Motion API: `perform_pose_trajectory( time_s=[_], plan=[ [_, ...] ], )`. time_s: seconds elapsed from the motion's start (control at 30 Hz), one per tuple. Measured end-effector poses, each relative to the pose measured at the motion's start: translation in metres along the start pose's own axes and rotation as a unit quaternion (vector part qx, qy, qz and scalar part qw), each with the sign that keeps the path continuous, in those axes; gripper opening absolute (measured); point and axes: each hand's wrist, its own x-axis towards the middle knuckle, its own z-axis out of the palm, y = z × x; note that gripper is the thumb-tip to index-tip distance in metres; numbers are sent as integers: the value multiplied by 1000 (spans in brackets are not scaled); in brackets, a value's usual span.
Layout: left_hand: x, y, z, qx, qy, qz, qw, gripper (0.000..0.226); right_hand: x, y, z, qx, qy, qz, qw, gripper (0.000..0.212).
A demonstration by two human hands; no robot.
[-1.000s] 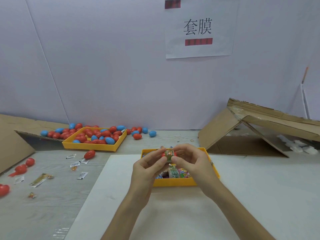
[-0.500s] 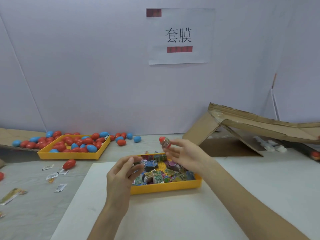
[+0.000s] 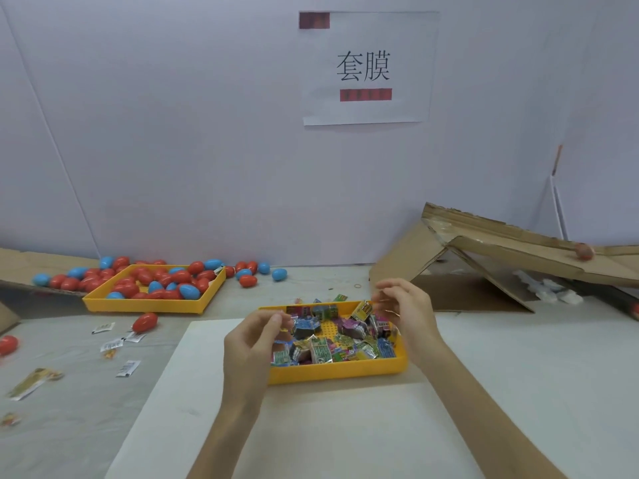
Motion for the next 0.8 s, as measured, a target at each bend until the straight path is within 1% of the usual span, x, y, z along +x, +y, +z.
perform_pose_trajectory(
  time_s=[0.07, 0.1, 0.2, 0.27, 0.37, 0.43, 0.5, 0.53, 0.6, 0.7, 0.73, 0.8],
  plan=[
    [0, -4, 0, 119, 8, 54, 991, 23, -7, 5, -2, -75, -3, -45, 996, 28],
    [1, -7, -1, 170, 6, 66, 983, 21, -10, 6, -1, -98, -7, -63, 993, 28],
    [1, -12, -3, 259, -34, 53, 964, 22, -17, 6, 3, -180, -27, -129, 975, 30],
    [-1, -13, -2, 304, -55, 52, 950, 18, -22, 11, 8, -277, -55, -175, 943, 30],
    [-2, -14, -1, 355, -80, 69, 929, 15, -31, 21, 16, -399, -129, -224, 880, 19],
    [-2, -15, -1, 387, -105, 76, 913, 12, -36, 25, 21, -458, -174, -241, 838, 17],
    [-2, -16, -1, 413, -120, 78, 900, 11, -42, 28, 28, -487, -211, -246, 811, 23],
    [-1, -16, -2, 416, -124, 77, 898, 11, -45, 28, 31, -493, -224, -248, 803, 25],
    [2, -15, -4, 399, -128, 55, 906, 12, -50, 29, 35, -498, -240, -246, 796, 27],
    [16, -9, -10, 355, -154, 1, 922, 14, -50, 30, 35, -495, -239, -238, 801, 26],
    [25, -8, -14, 351, -152, -7, 924, 14, -50, 30, 35, -494, -237, -237, 802, 26],
    [51, -6, -25, 375, -110, 1, 920, 14, -49, 31, 35, -494, -234, -234, 804, 24]
  ],
)
